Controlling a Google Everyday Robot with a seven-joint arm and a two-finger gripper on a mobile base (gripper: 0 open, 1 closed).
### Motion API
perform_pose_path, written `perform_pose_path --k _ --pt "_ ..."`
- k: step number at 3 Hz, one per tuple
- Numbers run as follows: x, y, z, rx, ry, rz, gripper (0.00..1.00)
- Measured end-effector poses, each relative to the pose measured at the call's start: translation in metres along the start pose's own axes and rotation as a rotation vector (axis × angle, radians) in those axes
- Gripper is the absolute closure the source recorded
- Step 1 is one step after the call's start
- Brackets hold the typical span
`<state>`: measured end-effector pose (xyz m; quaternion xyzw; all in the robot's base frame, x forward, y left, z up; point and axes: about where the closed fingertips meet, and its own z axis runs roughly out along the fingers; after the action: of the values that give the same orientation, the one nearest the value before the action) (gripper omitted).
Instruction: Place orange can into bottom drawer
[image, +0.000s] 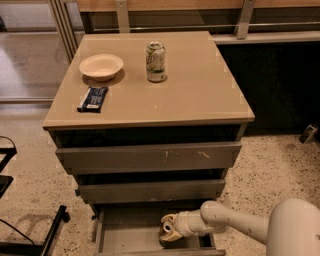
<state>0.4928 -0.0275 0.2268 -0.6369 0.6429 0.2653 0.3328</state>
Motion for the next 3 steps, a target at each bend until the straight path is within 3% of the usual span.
perform_pose_path --k 3 --pt "0.040 -0.018 0.015 0.022 0.074 -0.027 1.00"
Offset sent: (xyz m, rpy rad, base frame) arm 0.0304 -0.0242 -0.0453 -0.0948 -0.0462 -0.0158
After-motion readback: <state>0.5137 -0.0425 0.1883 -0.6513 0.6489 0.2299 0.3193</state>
